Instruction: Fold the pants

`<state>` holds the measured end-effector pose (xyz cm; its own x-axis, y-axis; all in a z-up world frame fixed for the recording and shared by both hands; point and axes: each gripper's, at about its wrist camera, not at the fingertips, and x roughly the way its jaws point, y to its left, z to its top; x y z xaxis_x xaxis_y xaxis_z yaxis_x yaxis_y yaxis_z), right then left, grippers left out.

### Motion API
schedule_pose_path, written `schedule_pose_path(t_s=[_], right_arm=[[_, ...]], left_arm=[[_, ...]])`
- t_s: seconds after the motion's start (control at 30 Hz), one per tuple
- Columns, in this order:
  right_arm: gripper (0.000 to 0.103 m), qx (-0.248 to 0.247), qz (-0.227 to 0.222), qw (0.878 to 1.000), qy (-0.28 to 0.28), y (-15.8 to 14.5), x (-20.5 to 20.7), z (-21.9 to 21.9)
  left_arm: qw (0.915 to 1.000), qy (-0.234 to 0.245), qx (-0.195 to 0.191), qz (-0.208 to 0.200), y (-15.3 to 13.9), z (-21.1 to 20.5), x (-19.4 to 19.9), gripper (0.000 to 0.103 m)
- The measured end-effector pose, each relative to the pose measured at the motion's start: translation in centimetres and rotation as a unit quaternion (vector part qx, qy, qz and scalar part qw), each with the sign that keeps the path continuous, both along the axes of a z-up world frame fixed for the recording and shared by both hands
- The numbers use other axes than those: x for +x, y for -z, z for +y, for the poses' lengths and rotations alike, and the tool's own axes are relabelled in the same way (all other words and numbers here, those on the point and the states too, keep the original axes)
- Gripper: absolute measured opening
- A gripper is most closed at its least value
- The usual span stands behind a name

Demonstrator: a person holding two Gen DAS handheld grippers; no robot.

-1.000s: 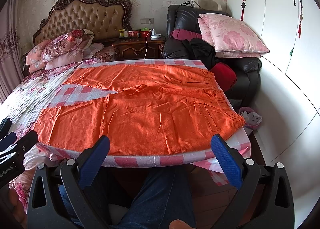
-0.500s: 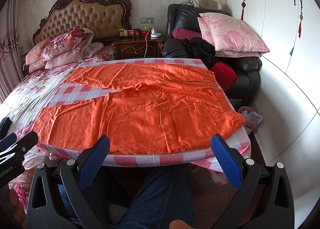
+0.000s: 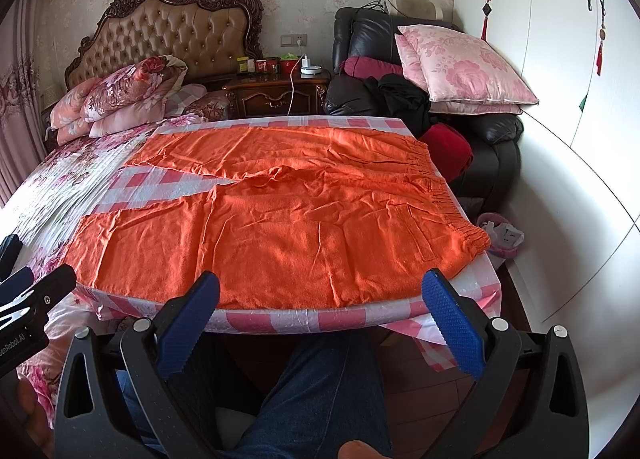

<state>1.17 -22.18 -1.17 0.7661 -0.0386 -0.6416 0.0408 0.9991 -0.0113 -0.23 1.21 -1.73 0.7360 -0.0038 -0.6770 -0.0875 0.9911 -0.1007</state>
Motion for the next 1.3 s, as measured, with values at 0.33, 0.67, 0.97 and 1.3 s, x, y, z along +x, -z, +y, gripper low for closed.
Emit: schedule_pose_path(t_s=[0.33, 0.67, 0.97, 1.3], right_arm=[[0.098, 0.000, 0.003, 1.000, 0.002, 0.9, 0.0, -0.1], [0.098, 0.004, 0.010, 1.000, 0.002, 2.0, 0.1, -0.4], [0.098, 0.049, 0.055, 0.997, -0.012, 3.8, 3.3, -2.9], [0.098, 0.139, 0.171, 0.975, -0.006, 4.5, 26.3, -14.8]], left_arm=[[1.0000, 0.001, -0.001, 0.002, 0.3, 0.1, 0.0, 0.102], [1.0000, -0.001, -0.002, 0.008, 0.8, 0.3, 0.2, 0.102], [0.9991, -0.009, 0.001, 0.041, 2.5, 1.9, 3.3, 0.102], [0.9978, -0.014, -0.024, 0.060, 5.4, 4.4, 11.9, 0.102]])
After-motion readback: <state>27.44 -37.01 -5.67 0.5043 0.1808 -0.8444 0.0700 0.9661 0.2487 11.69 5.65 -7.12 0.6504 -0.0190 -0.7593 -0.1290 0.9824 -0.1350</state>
